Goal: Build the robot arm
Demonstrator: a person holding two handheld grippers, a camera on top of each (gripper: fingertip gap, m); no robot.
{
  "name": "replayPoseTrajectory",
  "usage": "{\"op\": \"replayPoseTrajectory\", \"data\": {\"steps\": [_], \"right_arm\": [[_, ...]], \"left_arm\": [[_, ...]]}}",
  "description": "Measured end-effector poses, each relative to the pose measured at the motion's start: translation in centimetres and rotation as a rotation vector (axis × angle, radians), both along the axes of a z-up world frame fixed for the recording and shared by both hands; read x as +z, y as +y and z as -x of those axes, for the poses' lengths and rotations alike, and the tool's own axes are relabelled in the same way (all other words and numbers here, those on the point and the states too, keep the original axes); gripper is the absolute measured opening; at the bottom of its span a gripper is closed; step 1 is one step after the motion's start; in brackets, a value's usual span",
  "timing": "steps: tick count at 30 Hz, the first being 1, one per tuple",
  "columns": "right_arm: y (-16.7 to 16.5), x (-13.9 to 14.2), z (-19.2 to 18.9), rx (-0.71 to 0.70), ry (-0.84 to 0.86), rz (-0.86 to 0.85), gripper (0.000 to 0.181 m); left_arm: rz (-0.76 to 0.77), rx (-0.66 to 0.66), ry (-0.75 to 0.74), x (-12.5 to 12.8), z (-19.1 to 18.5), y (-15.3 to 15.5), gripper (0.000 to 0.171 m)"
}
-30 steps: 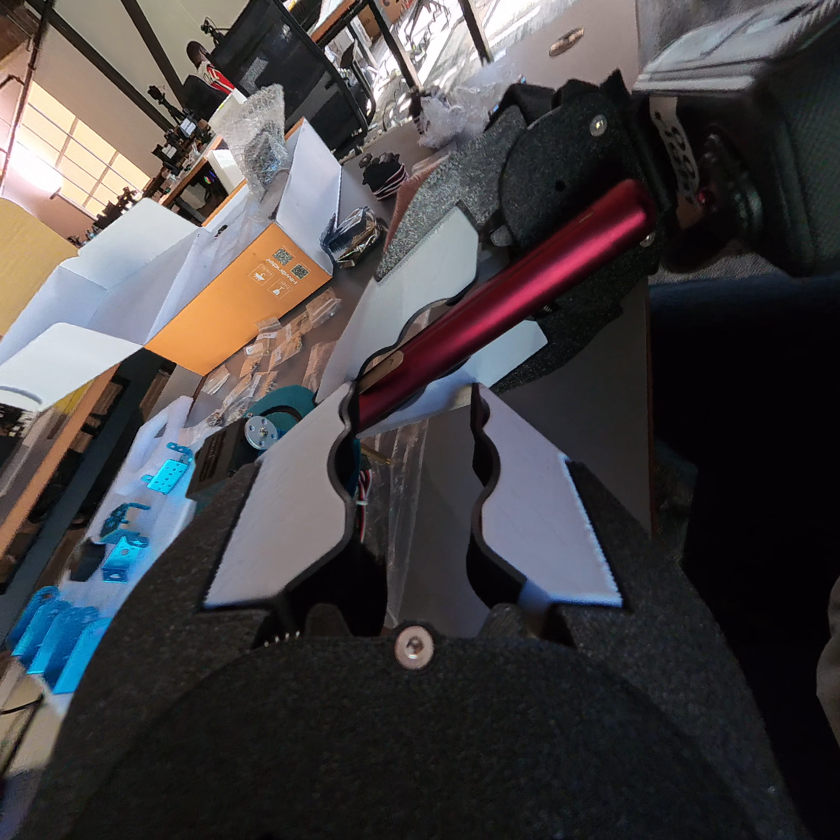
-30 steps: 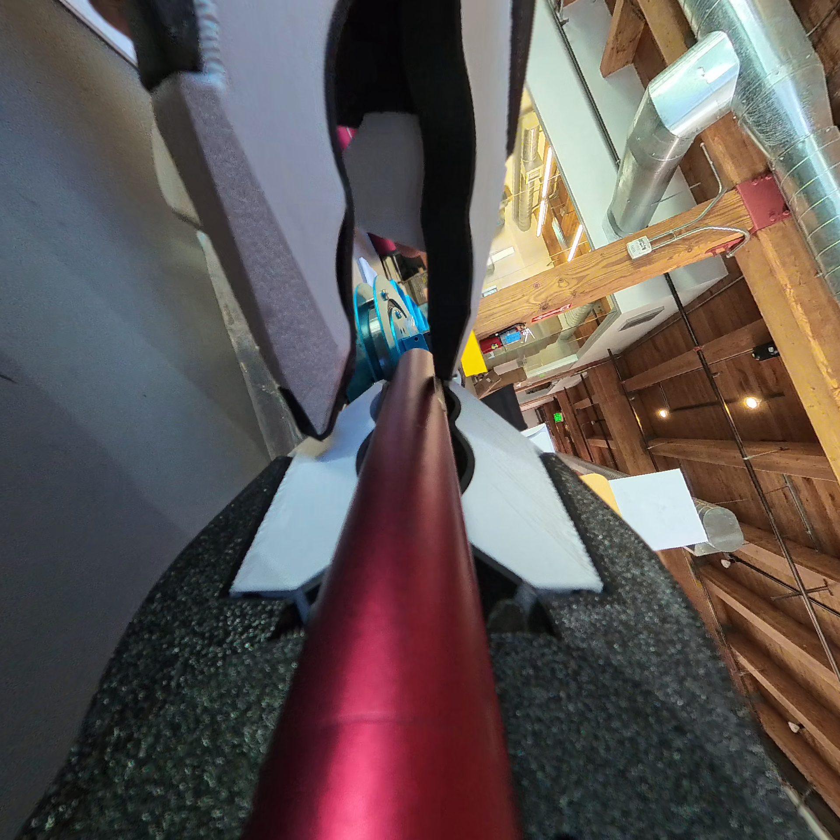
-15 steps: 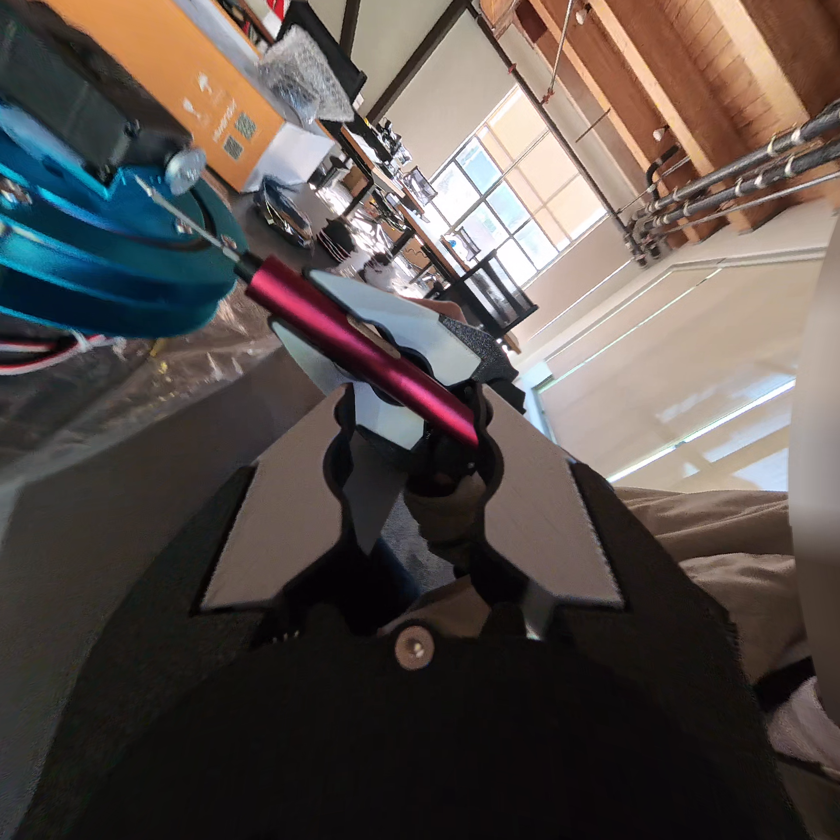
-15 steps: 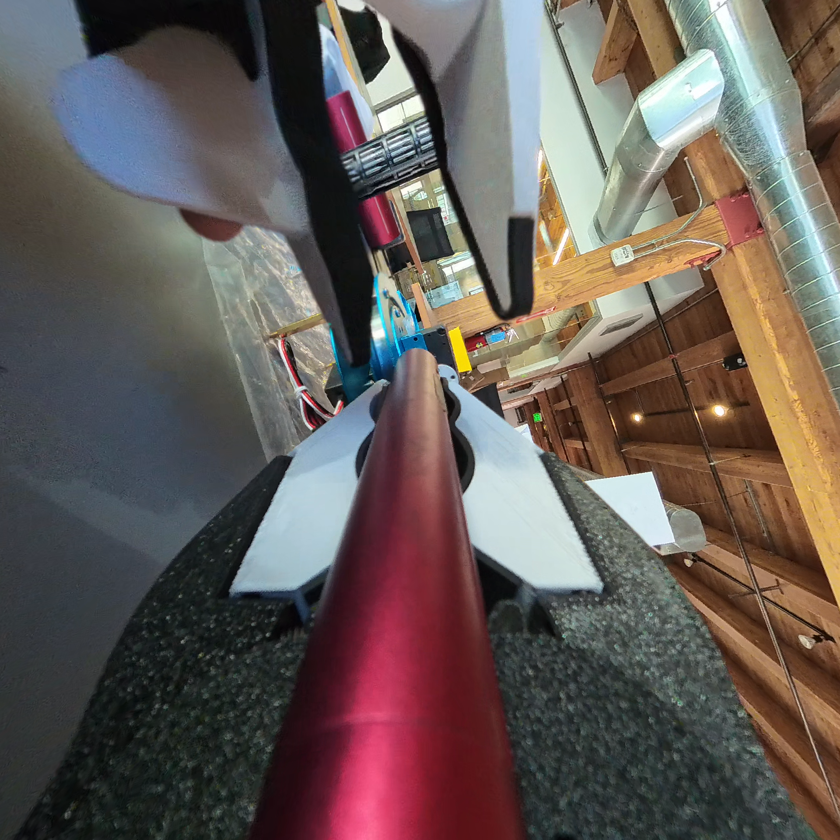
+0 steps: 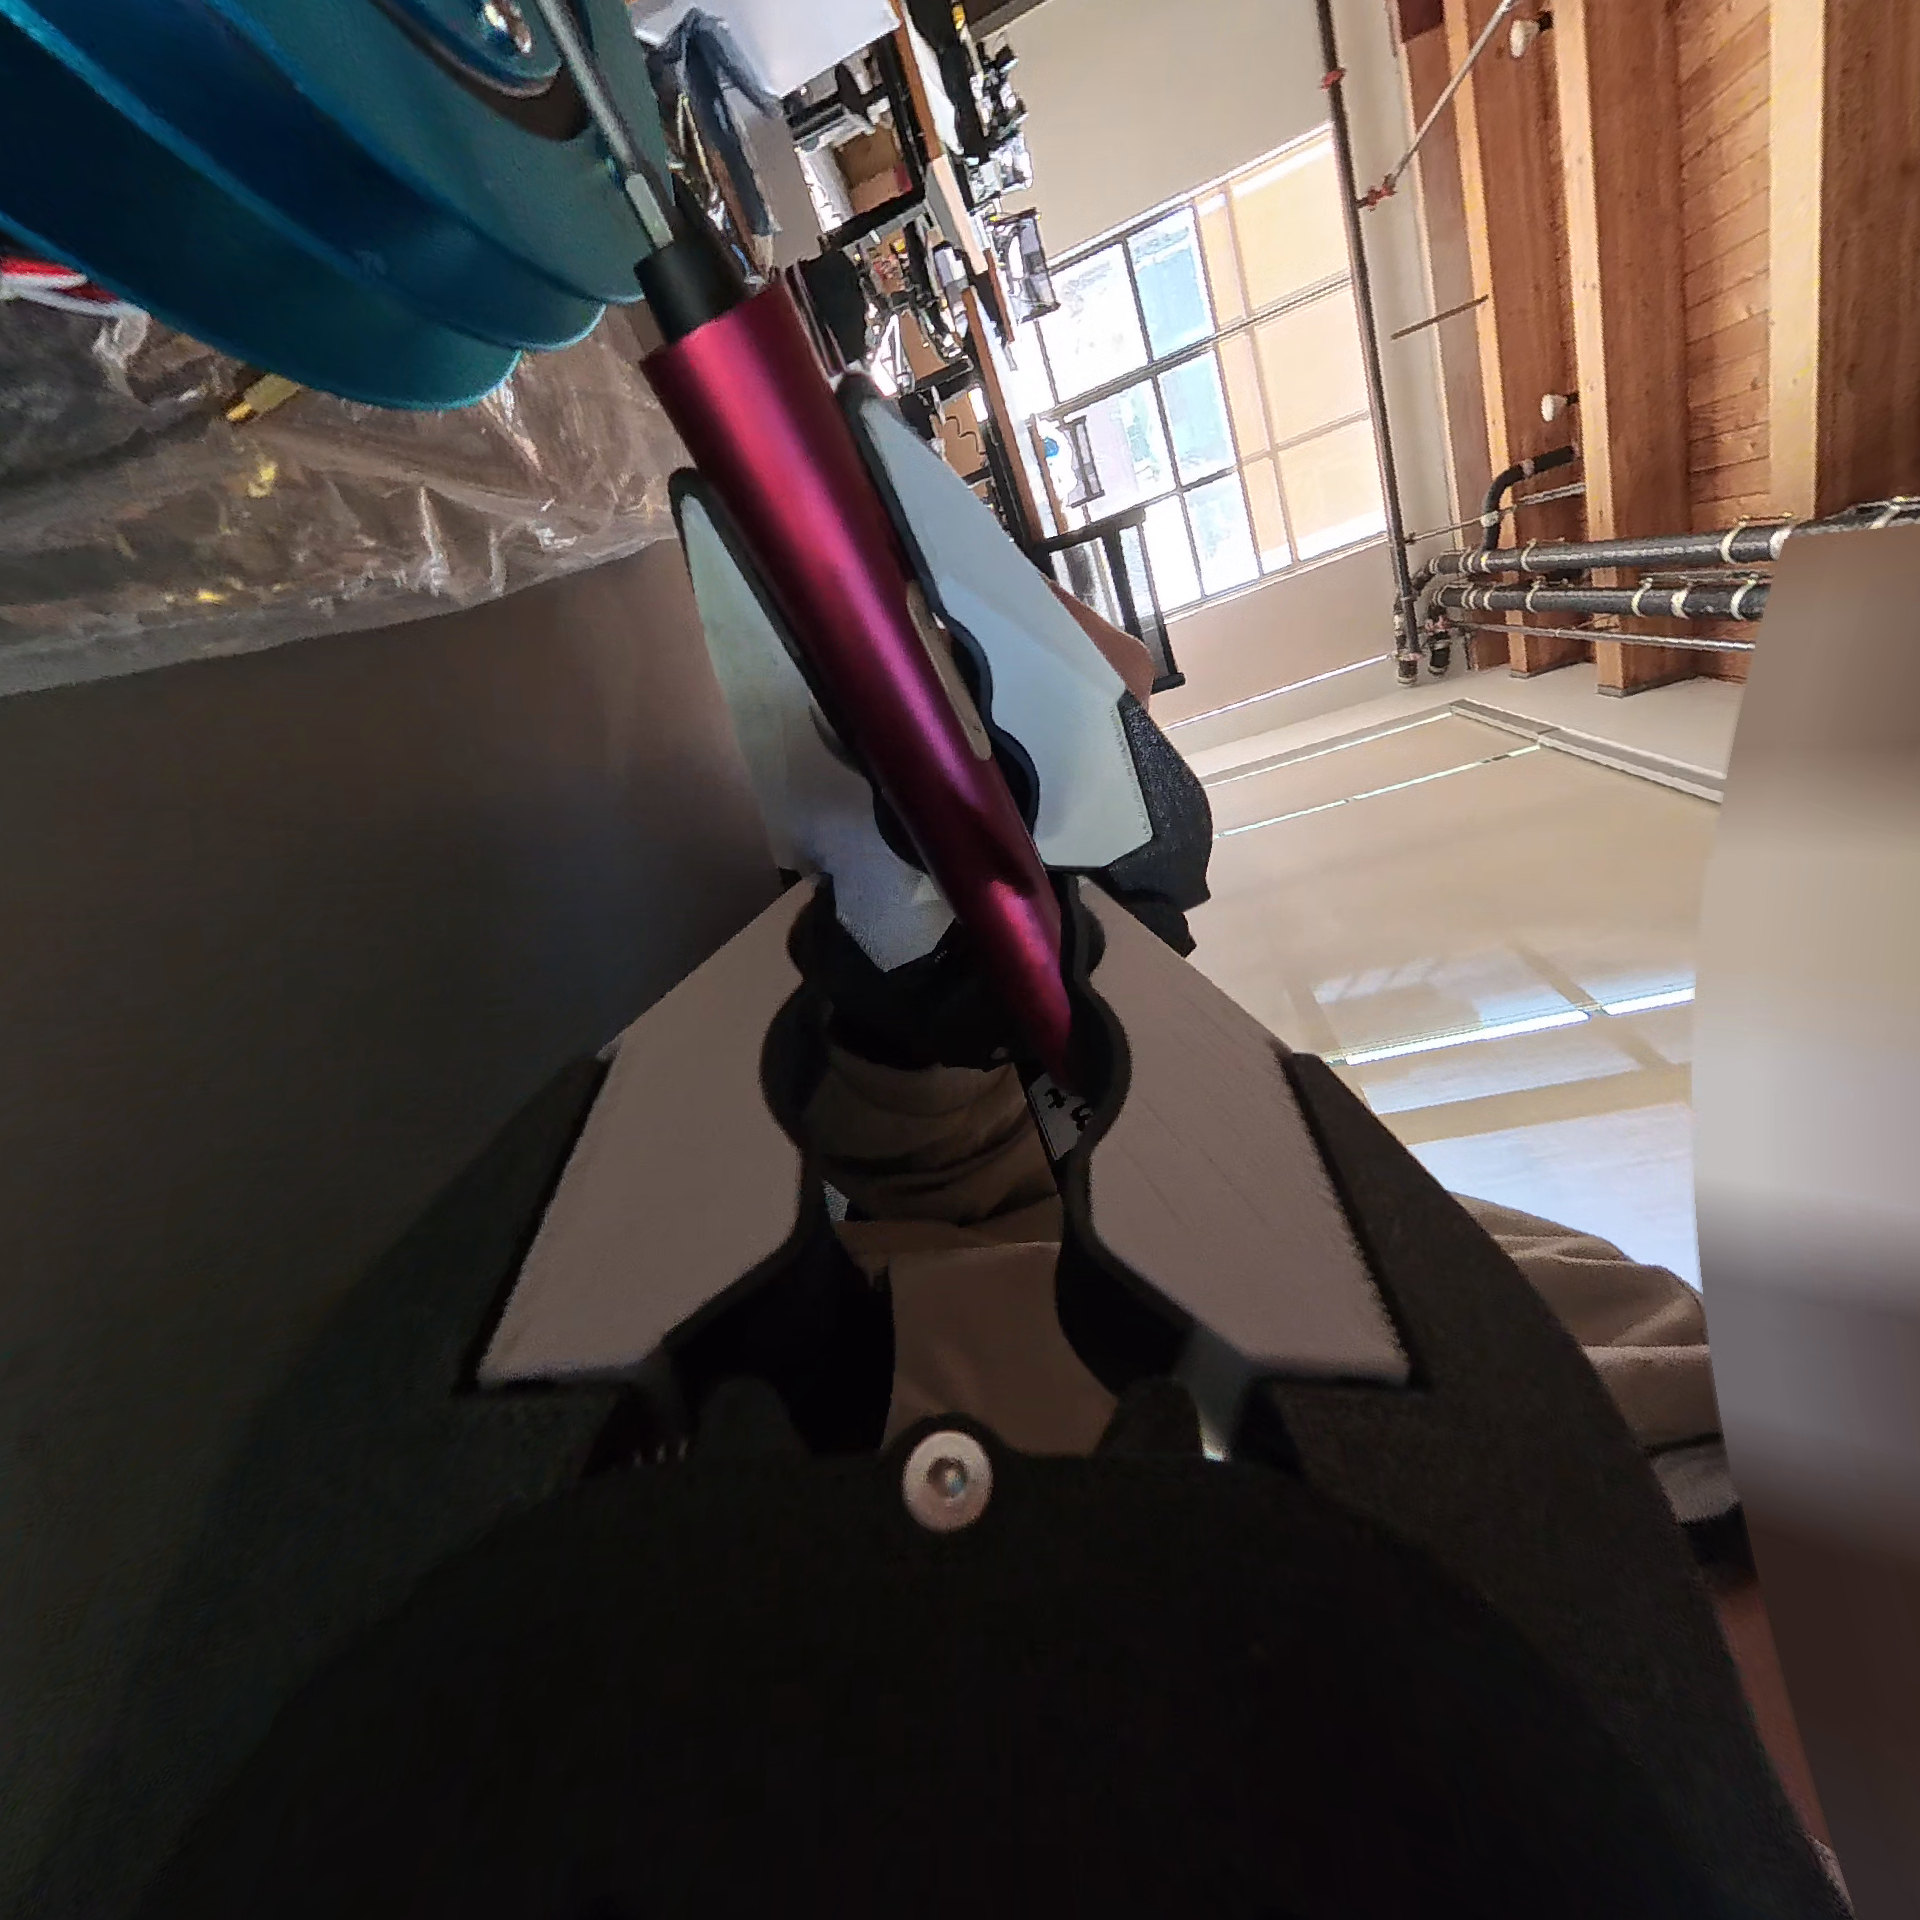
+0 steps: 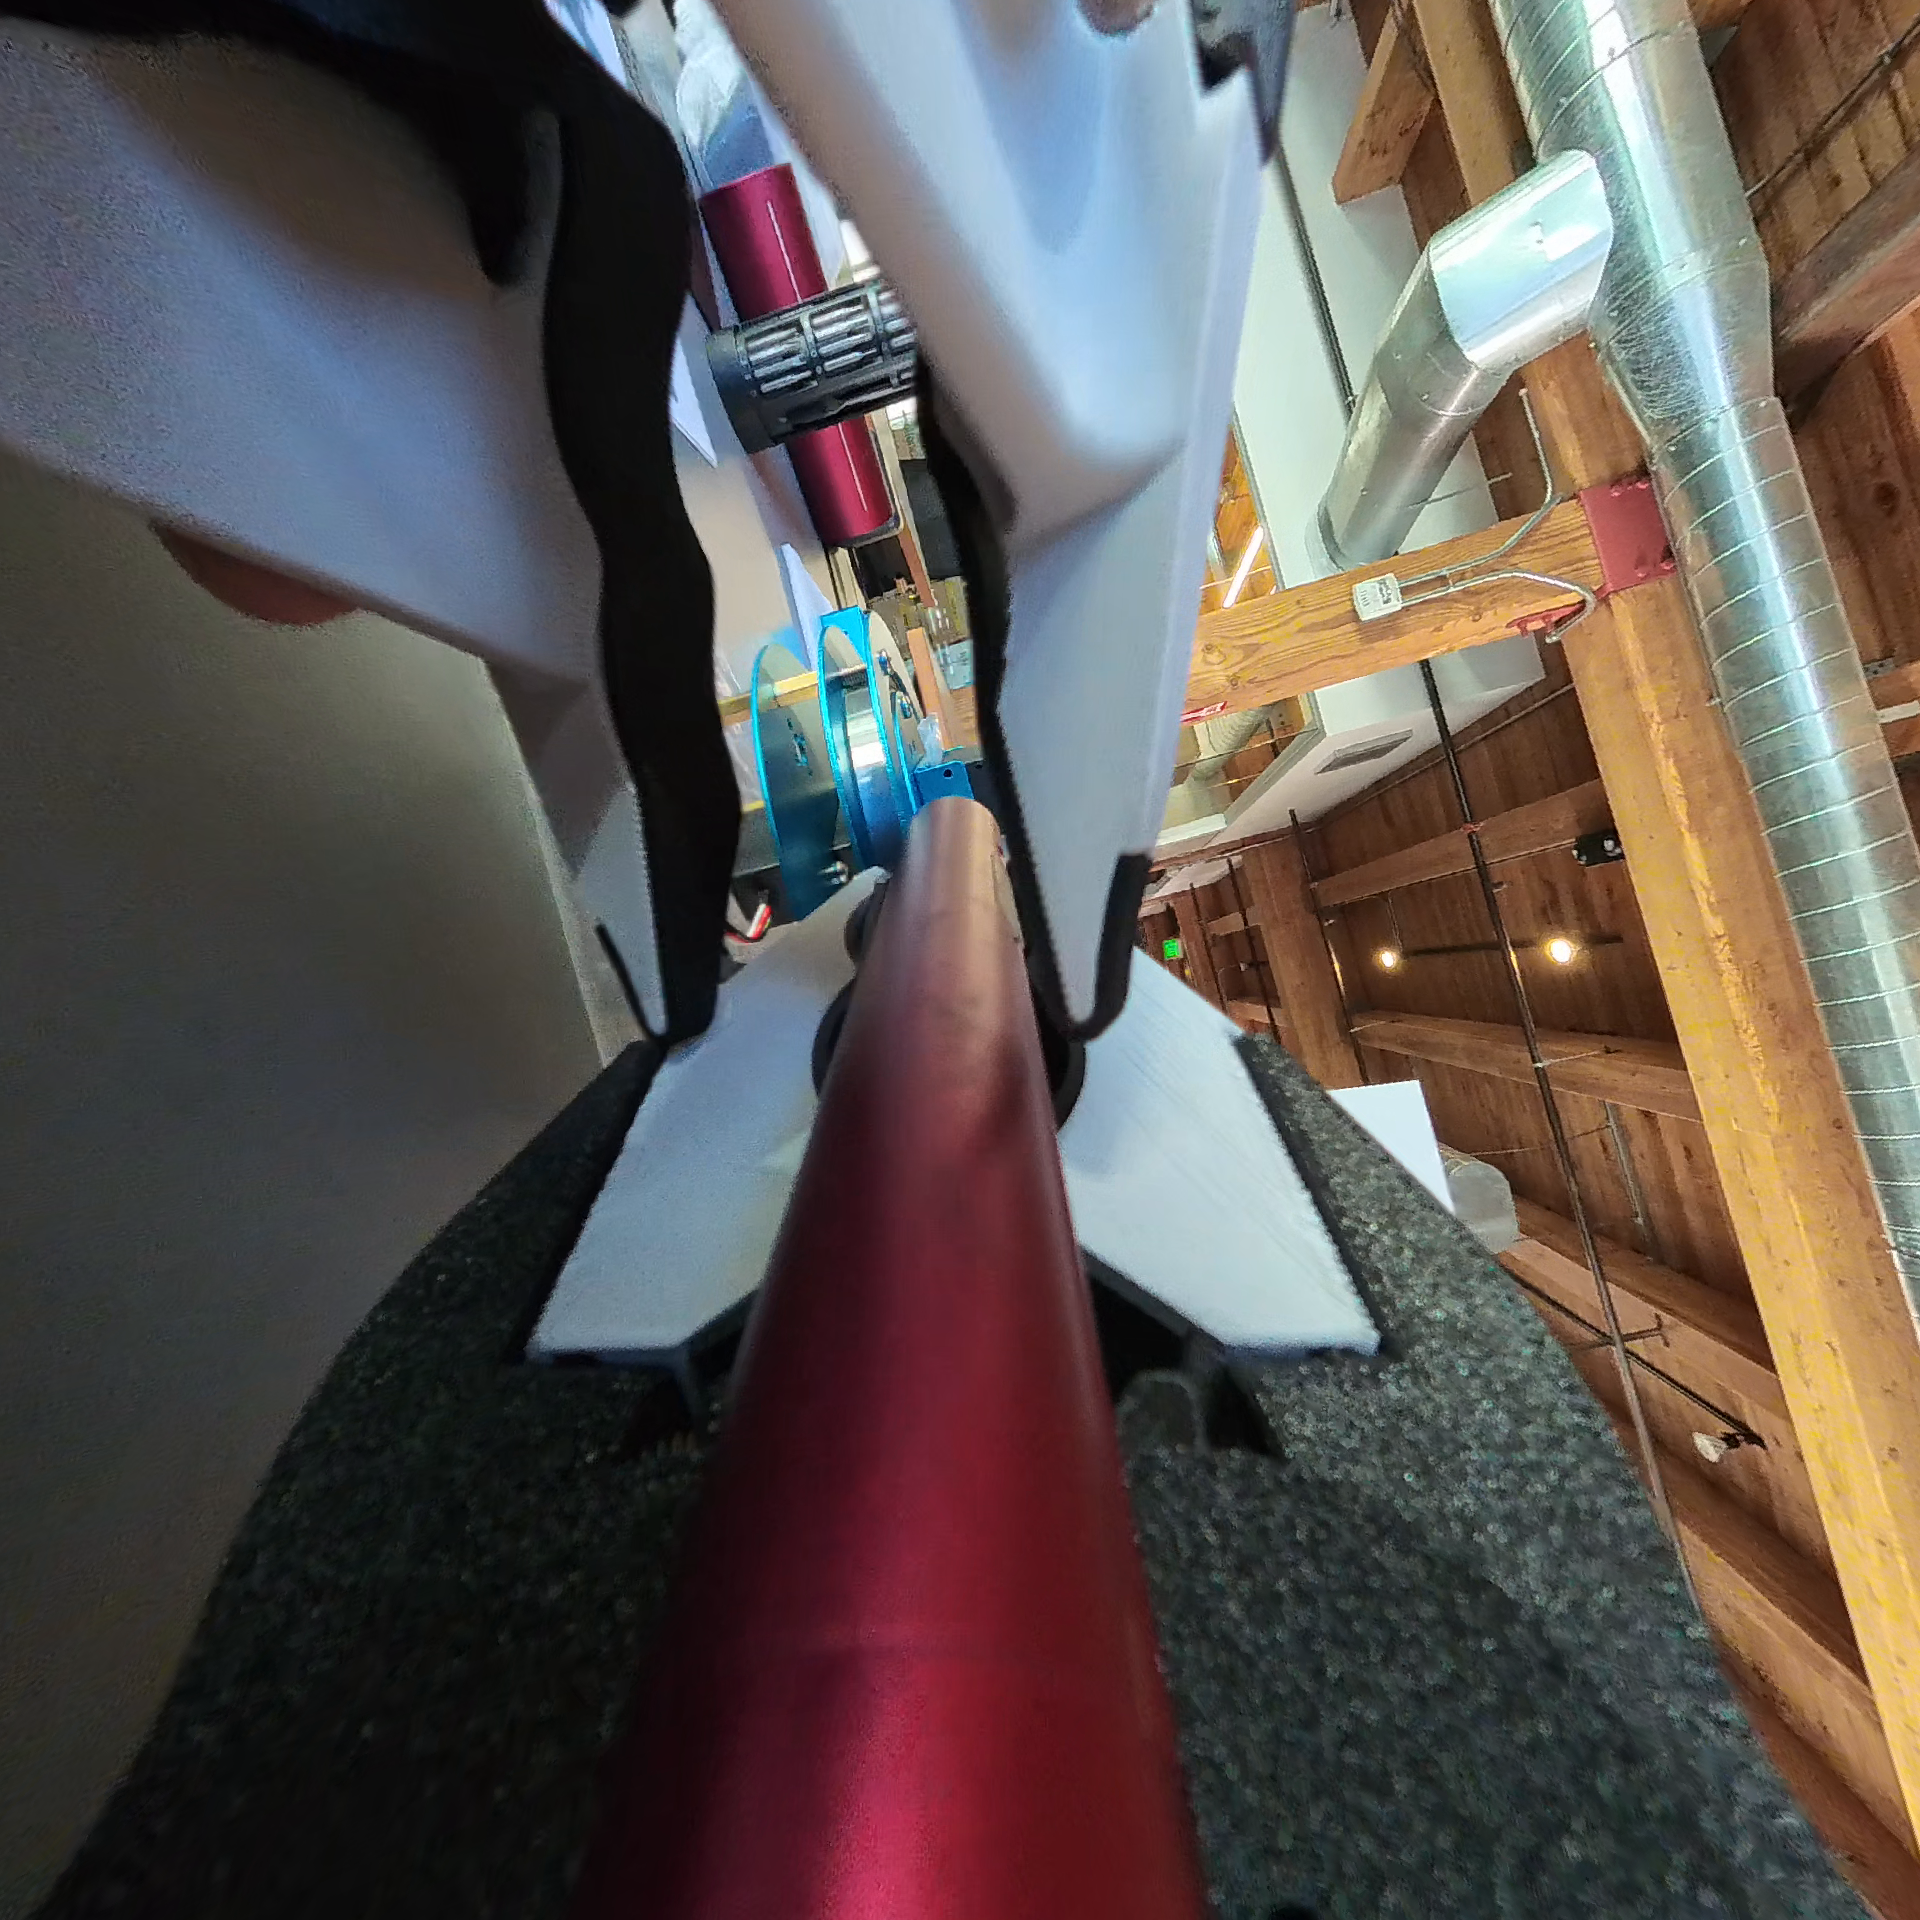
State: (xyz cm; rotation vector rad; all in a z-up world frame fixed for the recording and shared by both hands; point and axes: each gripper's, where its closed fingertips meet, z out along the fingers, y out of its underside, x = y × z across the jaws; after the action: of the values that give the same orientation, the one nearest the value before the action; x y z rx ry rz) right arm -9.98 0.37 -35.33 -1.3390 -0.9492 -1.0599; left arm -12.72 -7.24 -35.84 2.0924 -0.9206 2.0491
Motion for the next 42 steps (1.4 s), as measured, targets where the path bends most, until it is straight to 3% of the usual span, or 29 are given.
{"op": "replayPoseTrajectory", "data": {"steps": [7,18,31,42], "right_arm": [[0.0,0.0,0.0,-0.001,0.038,0.002,0.019],[0.1,0.1,0.0,-0.001,0.103,0.008,0.018],[0.3,0.0,0.5,0.000,0.105,-0.005,0.019],[0.2,-0.2,0.4,0.015,0.188,0.030,0.036]], "left_arm": [[0.069,-0.040,0.058,1.0,0.4,-2.2,0.036],[0.103,-0.023,0.069,1.1,-0.4,-1.9,0.023],[0.185,-0.037,0.054,1.0,-0.1,-1.7,0.020],[0.197,-0.046,0.041,1.1,-0.1,-1.7,0.020]]}}
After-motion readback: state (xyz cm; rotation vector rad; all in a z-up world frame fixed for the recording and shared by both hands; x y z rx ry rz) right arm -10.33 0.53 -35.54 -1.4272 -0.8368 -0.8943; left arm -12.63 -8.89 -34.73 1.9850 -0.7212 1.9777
